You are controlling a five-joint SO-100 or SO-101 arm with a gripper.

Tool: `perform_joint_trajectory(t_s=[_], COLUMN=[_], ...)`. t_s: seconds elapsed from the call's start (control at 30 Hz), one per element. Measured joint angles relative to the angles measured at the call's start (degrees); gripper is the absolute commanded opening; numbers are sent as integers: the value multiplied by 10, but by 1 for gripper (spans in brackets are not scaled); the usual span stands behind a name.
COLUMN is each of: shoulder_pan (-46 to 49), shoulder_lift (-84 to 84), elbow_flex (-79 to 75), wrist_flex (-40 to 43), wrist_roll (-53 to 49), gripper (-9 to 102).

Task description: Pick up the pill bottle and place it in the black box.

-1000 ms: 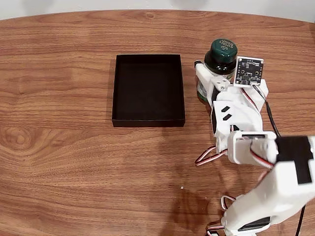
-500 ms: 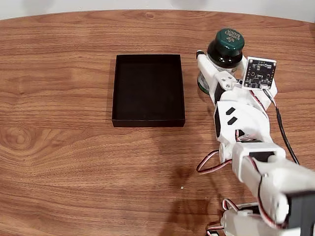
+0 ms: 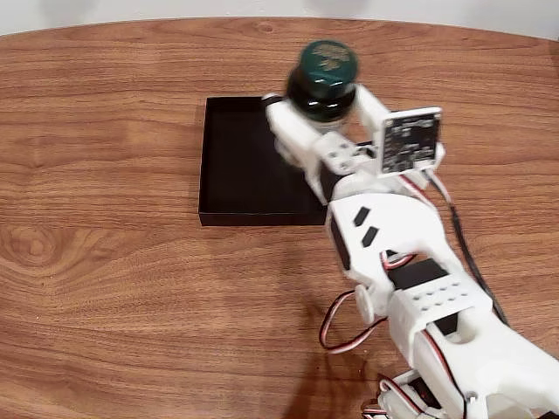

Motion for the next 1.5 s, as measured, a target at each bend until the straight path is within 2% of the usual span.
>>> perform_joint_trajectory(t_s=[0.33, 0.6, 1.17, 1.5], shoulder_pan=[-68, -87, -73, -59], shoulder_lift=[-27, -156, -473, -602], elbow_flex=[0, -6, -129, -222], wrist_flex=[-3, -76, -249, -299], wrist_roll=[18, 19, 19, 19], gripper=[16, 16, 16, 16])
